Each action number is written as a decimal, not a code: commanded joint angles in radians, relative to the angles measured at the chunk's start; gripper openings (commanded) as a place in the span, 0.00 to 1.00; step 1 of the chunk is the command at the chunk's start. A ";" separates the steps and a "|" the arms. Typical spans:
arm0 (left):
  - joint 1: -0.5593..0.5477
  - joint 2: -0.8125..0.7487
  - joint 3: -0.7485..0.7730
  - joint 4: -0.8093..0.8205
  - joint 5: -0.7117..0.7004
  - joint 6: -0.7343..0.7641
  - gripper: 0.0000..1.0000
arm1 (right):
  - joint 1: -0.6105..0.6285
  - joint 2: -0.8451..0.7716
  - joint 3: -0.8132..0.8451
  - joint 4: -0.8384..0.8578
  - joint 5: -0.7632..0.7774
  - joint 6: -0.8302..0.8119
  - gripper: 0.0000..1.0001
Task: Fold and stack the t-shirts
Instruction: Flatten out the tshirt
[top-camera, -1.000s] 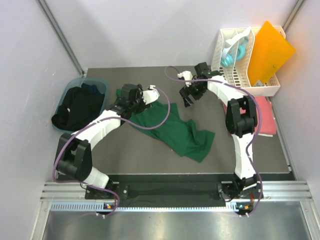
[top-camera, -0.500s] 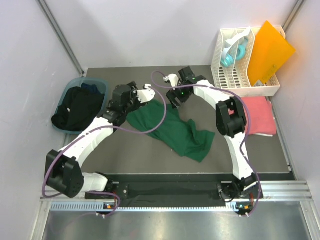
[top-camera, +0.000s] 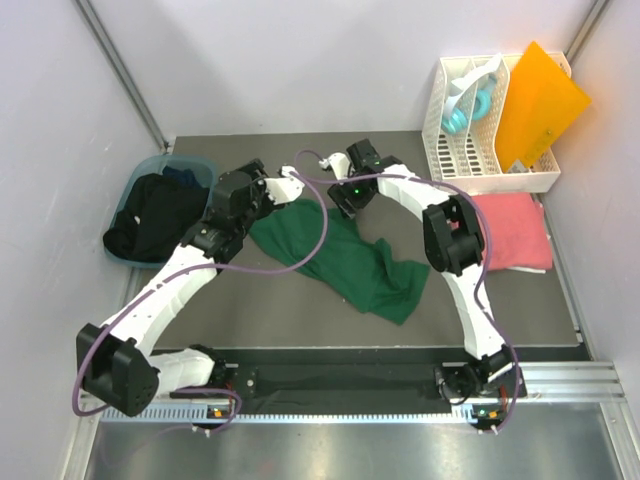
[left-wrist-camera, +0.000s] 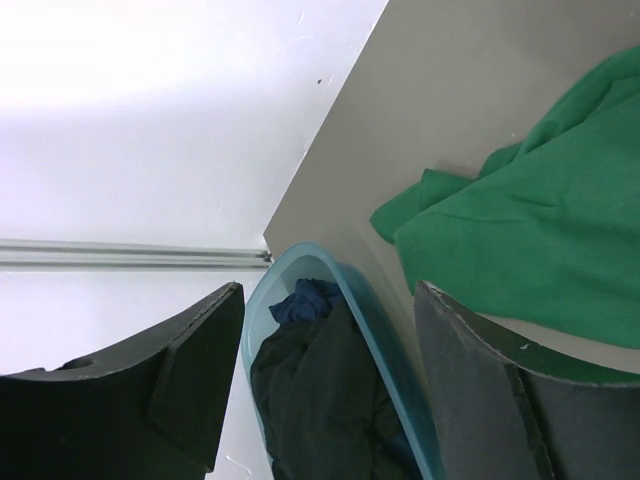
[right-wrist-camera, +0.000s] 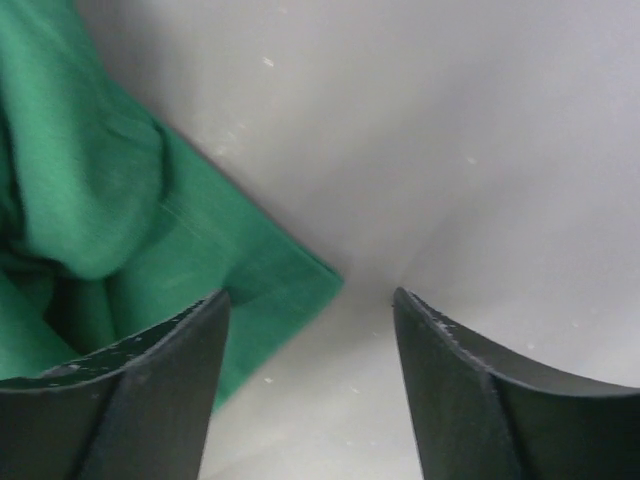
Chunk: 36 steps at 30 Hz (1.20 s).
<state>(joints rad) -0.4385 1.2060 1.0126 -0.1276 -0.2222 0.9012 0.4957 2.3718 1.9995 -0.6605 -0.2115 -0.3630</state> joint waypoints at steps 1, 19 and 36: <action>-0.005 -0.031 0.018 0.025 -0.017 0.019 0.74 | 0.047 0.036 0.035 -0.007 0.014 0.006 0.62; -0.003 -0.052 -0.005 0.072 -0.009 0.021 0.73 | 0.032 -0.020 0.019 0.111 0.508 -0.079 0.00; -0.017 -0.065 -0.039 0.112 0.007 -0.019 0.72 | -0.074 -0.166 0.157 0.775 0.906 -0.559 0.00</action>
<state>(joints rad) -0.4461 1.1728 0.9833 -0.0933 -0.2237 0.9115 0.4248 2.2978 2.1162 -0.1486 0.5987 -0.7910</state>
